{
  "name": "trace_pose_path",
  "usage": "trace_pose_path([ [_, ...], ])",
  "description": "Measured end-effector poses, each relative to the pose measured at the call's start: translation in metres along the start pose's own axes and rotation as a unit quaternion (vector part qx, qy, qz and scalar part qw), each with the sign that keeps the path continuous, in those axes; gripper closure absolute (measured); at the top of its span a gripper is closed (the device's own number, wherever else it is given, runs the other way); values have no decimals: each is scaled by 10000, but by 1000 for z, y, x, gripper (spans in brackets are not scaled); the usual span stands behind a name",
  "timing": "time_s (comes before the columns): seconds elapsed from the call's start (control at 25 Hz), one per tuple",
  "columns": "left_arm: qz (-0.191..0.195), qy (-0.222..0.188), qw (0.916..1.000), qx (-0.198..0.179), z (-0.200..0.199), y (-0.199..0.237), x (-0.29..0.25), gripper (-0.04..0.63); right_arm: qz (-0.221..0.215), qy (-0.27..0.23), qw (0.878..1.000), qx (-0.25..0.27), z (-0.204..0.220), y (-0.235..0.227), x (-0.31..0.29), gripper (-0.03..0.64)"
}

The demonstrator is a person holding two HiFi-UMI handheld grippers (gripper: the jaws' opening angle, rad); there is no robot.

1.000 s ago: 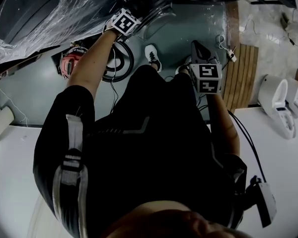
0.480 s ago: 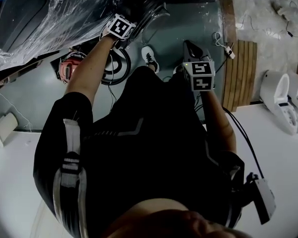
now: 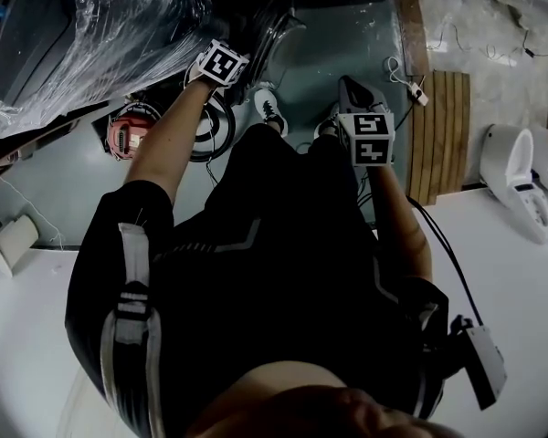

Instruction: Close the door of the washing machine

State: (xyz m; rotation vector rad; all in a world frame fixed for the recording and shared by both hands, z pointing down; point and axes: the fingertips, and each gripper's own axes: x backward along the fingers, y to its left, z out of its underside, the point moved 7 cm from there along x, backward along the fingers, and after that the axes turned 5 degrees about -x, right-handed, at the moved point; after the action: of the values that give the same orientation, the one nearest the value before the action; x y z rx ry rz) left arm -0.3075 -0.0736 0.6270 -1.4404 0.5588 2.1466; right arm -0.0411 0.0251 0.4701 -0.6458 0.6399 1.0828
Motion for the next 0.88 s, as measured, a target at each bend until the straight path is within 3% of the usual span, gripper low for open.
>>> trace_pose_path([
  [0.64, 149, -73, 9946, 1024, -40, -65, -20, 439, 91, -120, 9989, -442, 24, -55, 40, 612],
  [0.88, 174, -37, 9948, 998, -68, -90, -27, 437, 142, -211, 9987, -447, 31, -80, 54, 612],
])
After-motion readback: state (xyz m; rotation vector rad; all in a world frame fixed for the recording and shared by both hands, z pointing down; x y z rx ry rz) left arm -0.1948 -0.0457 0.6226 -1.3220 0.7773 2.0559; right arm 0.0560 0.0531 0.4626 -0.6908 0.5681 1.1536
